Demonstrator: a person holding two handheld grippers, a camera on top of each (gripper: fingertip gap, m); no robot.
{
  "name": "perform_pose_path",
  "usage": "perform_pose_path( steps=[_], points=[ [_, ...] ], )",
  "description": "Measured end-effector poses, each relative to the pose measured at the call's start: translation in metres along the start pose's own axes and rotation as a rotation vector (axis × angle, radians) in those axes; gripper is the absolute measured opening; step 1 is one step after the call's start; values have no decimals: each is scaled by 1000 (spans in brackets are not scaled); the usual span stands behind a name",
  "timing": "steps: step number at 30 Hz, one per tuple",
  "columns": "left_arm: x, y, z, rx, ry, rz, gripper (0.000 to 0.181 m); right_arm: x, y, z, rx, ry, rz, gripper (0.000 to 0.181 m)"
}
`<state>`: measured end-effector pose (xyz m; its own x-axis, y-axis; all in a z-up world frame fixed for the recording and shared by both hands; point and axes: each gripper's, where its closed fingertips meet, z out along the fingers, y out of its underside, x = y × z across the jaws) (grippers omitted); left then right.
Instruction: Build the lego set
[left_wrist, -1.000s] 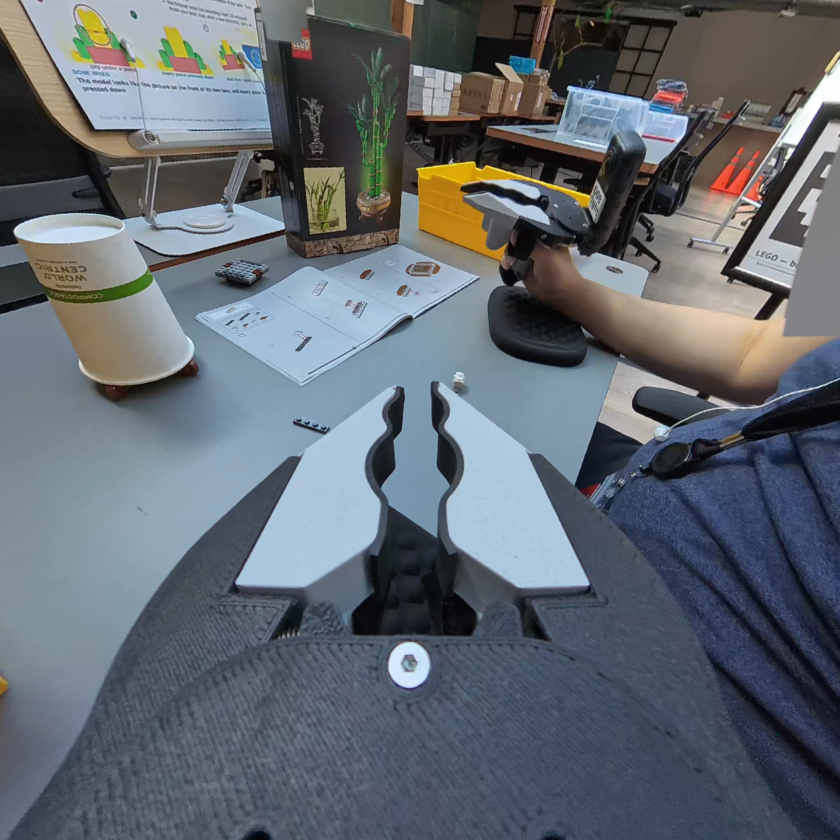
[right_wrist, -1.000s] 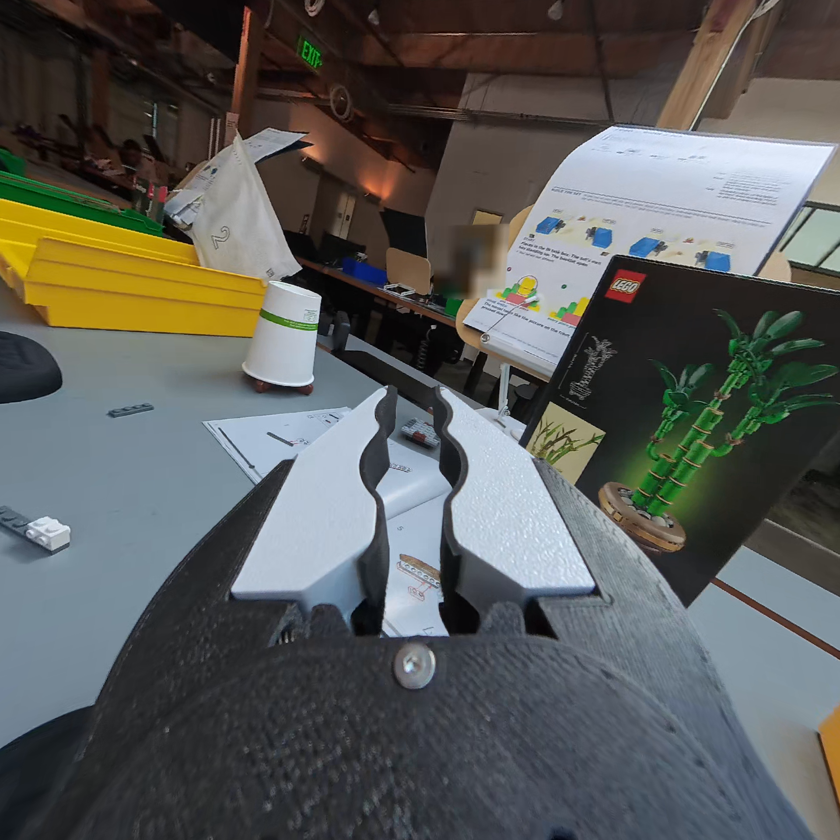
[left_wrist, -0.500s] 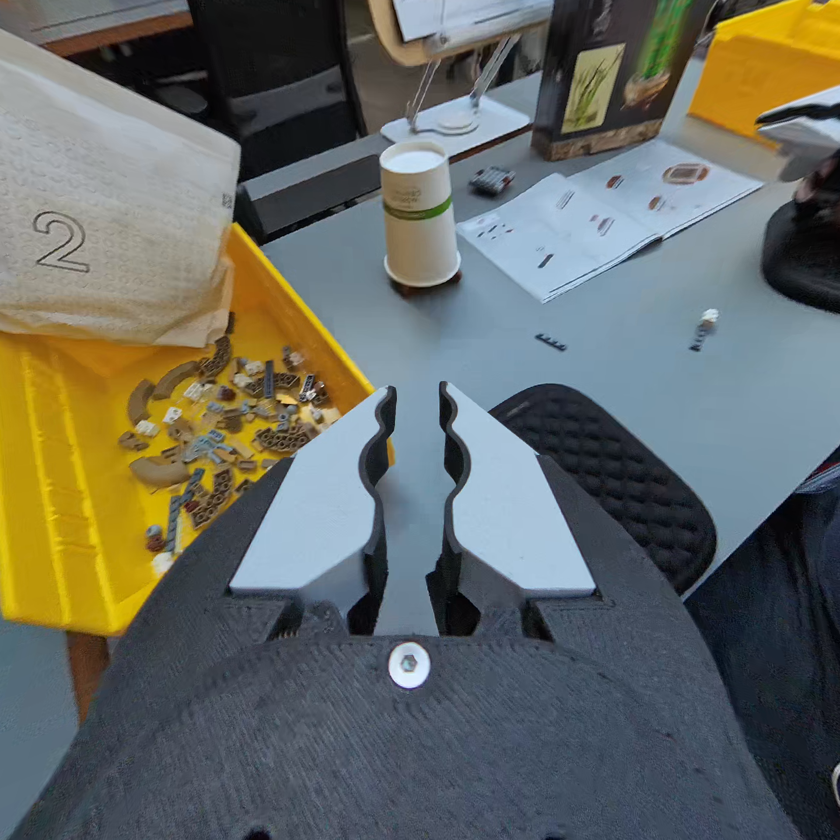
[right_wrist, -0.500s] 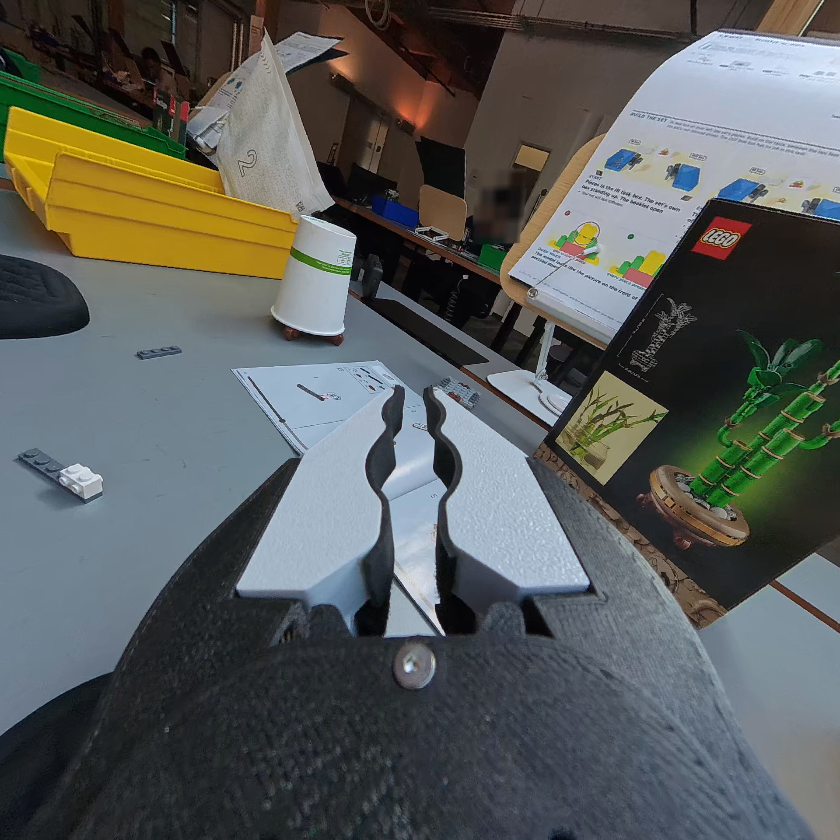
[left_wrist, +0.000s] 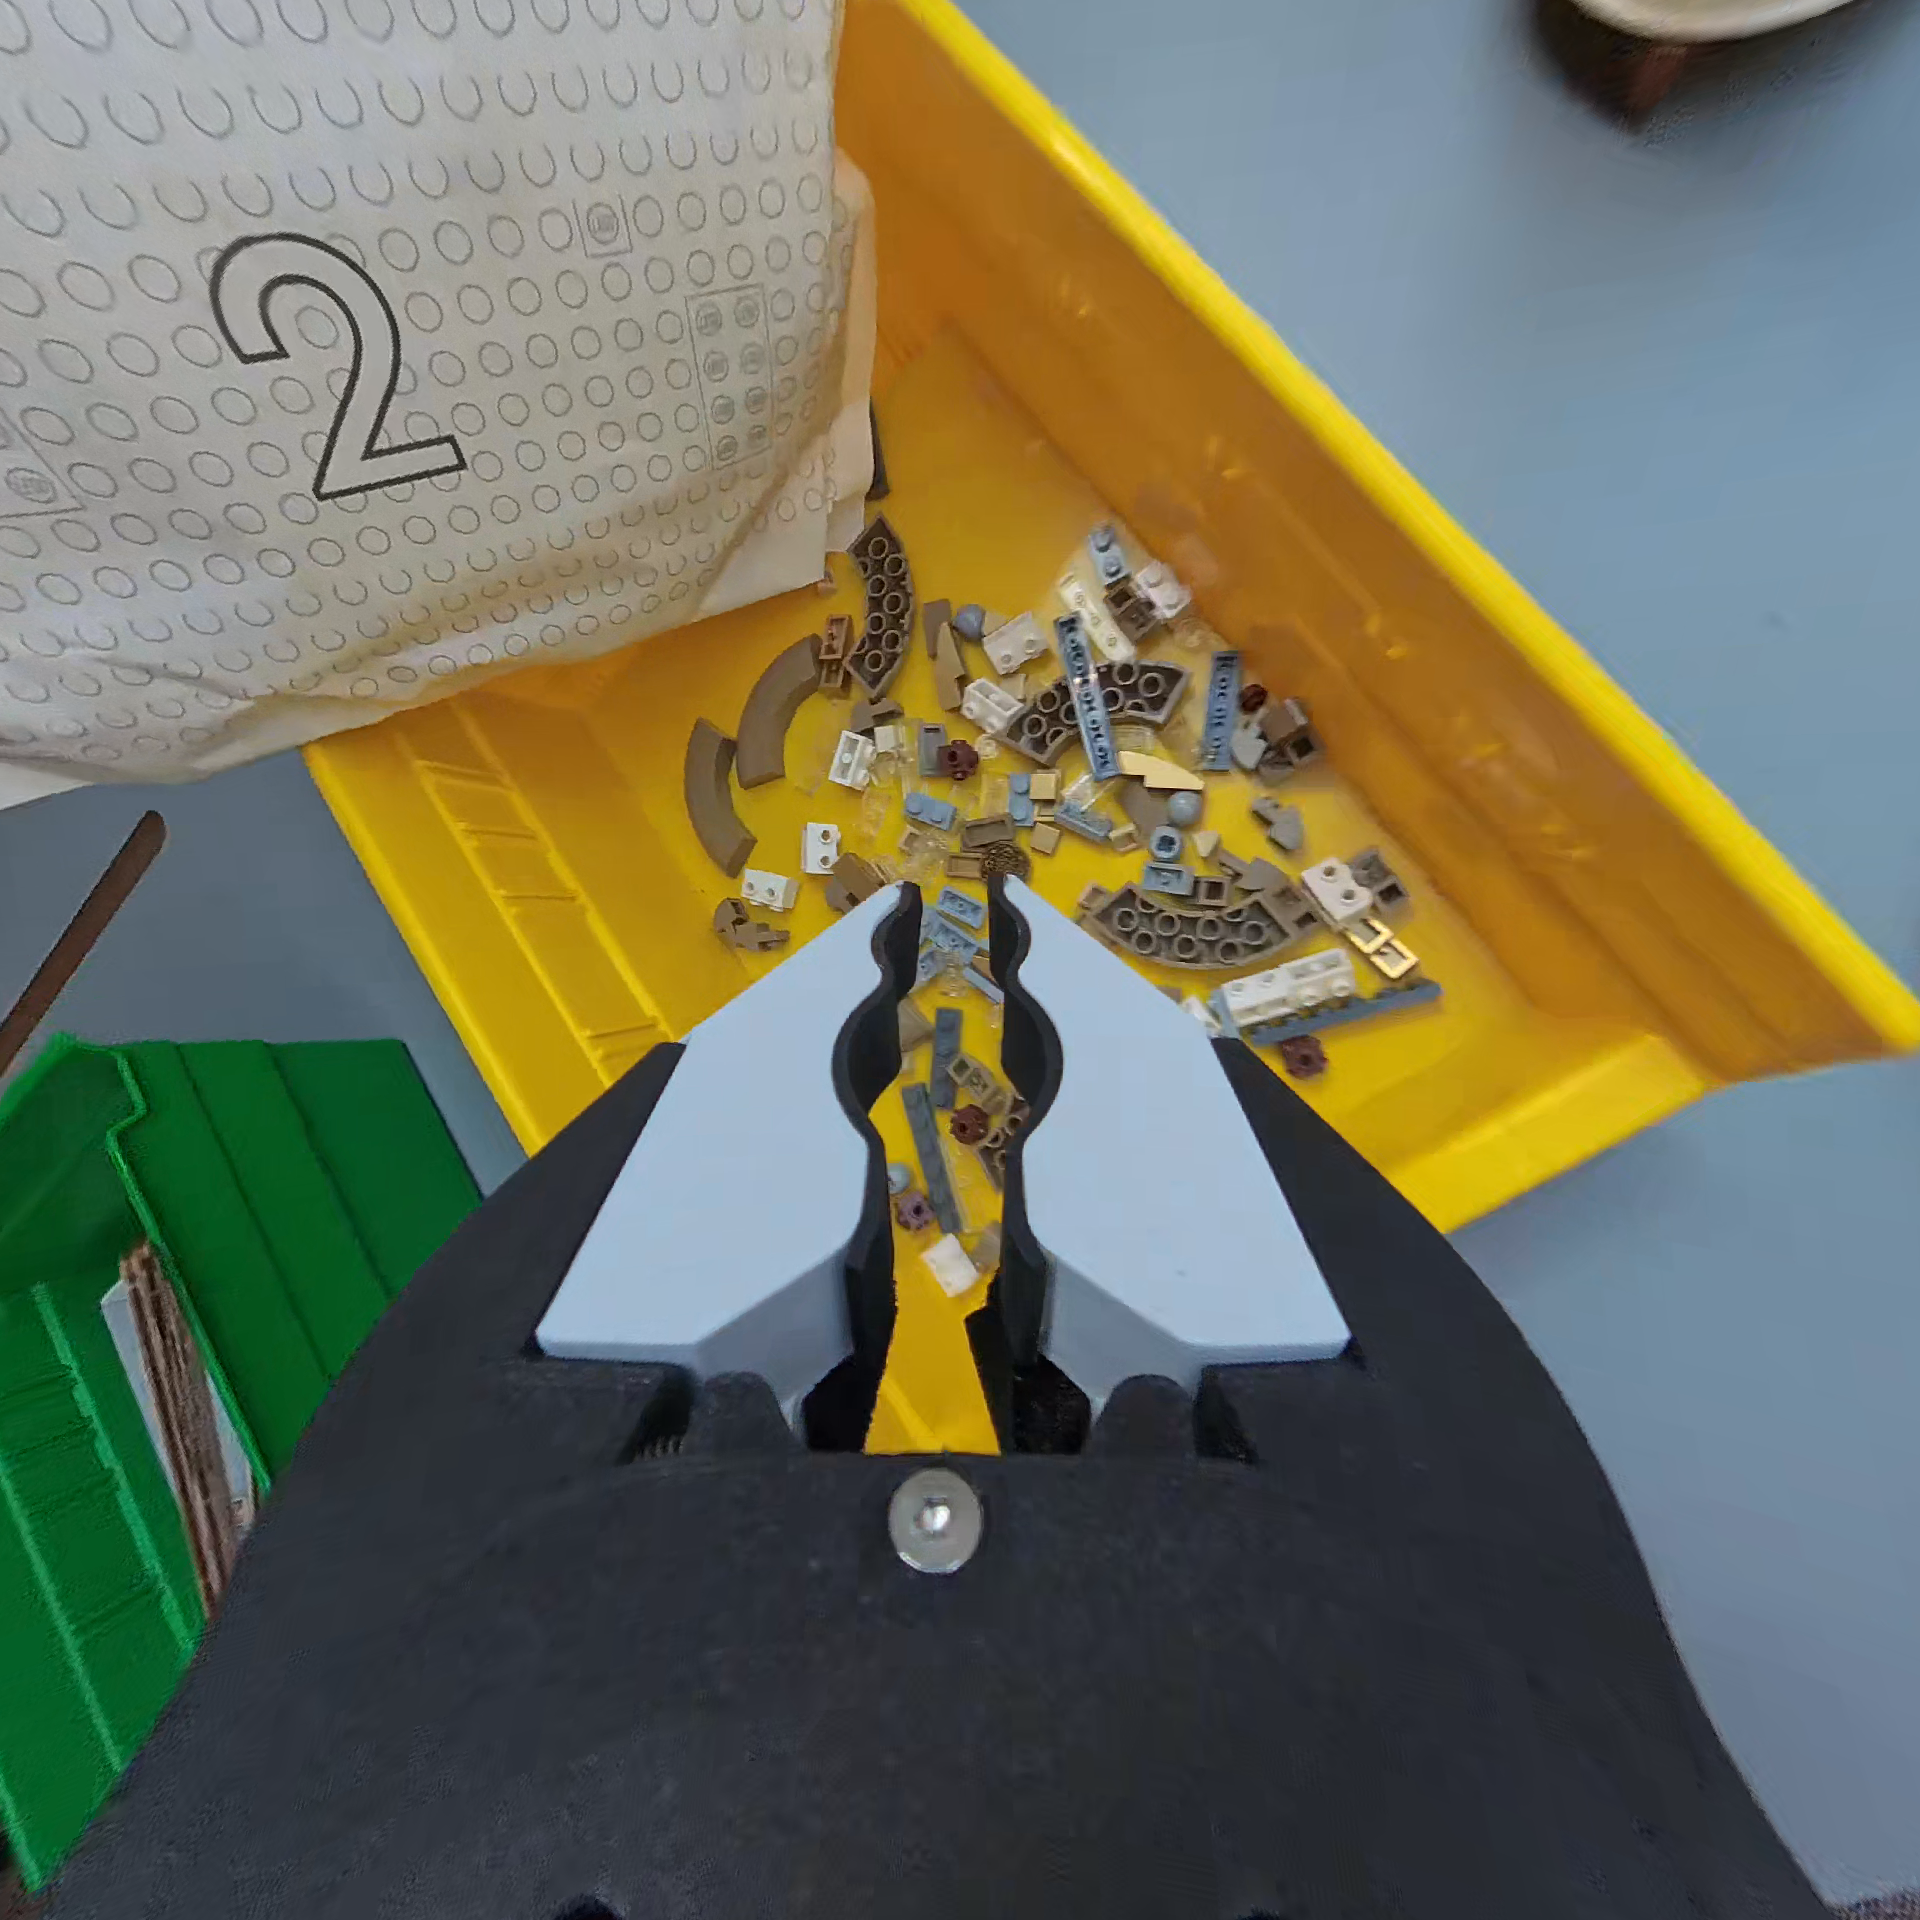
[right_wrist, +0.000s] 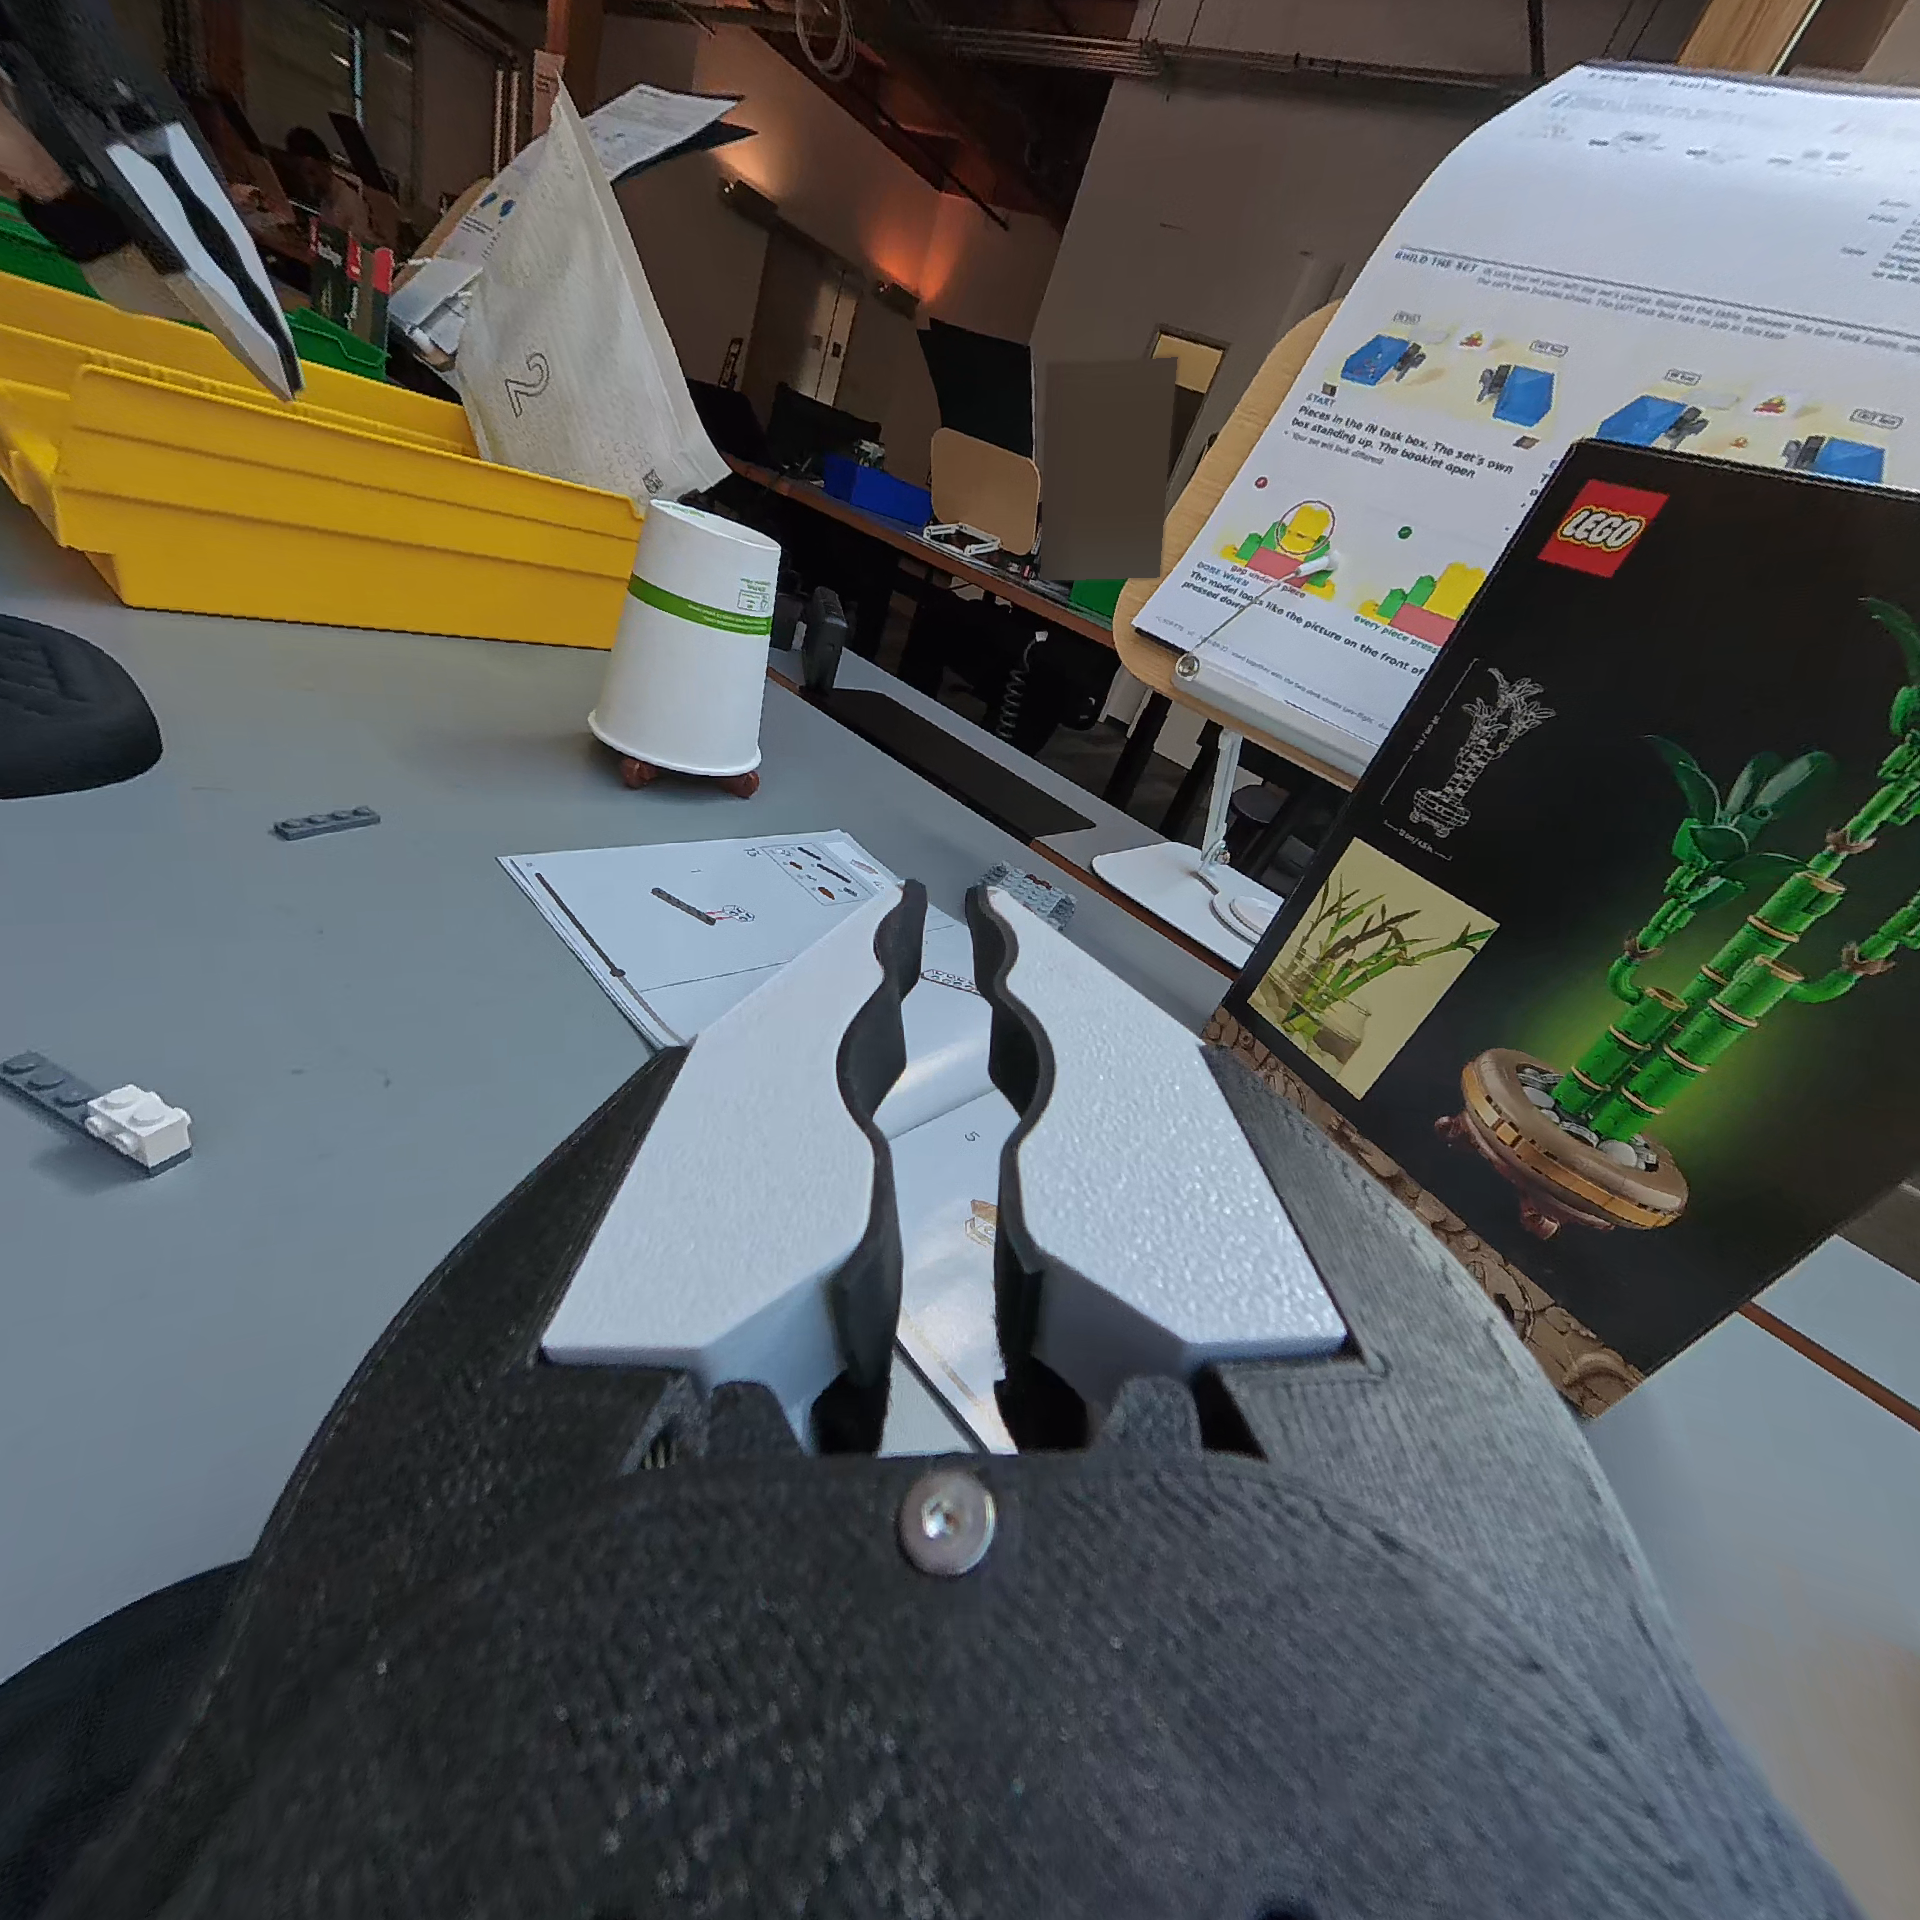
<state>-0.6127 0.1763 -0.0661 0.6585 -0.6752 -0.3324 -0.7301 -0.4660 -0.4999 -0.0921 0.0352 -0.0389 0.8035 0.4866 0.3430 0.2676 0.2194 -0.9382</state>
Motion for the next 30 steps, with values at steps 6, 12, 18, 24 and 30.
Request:
perform_pose_path(
  steps=[6,12,18,24,30],
  points=[
    [-31,14,76,-164,24,63,10,7,4,0,-7,17,42,8],
    [-37,19,112,-256,80,157,9,4,1,-1,1,17,8,8],
    [-35,19,118,-289,161,157,9,0,7,3,-30,-11,5,8],
    [-34,23,114,-331,180,155,8,3,5,2,-14,-3,30,8],
    [-37,4,82,-195,139,24,8,1,2,0,-4,-5,8,8]
  ],
)
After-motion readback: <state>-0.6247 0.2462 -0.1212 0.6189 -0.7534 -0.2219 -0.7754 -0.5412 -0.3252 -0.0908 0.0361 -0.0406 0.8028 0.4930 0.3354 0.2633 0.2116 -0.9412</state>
